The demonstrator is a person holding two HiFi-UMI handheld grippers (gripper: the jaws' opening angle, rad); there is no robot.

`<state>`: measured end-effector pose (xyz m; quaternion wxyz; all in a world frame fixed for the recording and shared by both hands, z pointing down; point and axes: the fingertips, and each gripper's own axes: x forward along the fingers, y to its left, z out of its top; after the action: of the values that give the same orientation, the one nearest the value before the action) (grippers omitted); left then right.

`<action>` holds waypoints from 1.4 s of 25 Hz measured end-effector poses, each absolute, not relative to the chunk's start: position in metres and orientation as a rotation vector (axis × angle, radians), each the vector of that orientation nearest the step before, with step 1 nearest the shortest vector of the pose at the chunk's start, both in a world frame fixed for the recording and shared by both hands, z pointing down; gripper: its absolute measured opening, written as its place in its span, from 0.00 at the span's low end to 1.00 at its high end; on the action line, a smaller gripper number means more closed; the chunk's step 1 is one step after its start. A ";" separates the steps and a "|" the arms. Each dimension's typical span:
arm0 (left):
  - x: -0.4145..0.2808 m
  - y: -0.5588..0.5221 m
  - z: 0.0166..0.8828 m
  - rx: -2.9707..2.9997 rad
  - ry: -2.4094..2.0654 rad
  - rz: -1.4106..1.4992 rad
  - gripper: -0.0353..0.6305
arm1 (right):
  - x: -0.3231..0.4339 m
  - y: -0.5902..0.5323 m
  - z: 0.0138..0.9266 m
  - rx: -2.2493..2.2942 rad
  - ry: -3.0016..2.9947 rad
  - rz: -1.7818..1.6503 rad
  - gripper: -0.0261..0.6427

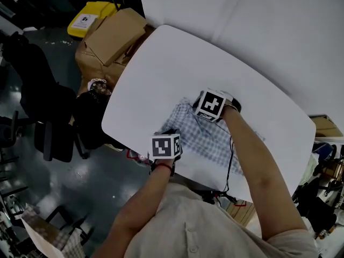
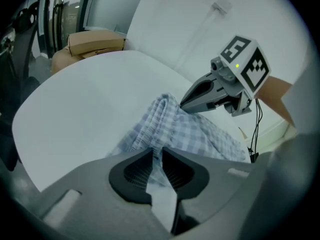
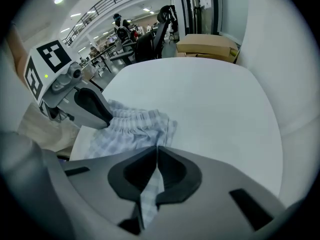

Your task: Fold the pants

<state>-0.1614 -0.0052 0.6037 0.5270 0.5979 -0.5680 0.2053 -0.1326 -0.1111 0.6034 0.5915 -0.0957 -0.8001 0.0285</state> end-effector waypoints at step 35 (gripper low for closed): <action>-0.142 0.002 0.602 1.330 -1.270 0.278 0.08 | -0.085 -0.106 0.603 -0.189 -1.865 0.269 0.10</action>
<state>-0.1415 0.0021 0.6024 0.5980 0.5731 -0.5473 0.1199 -0.0851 -0.1064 0.6033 0.5841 -0.0810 -0.7994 0.1152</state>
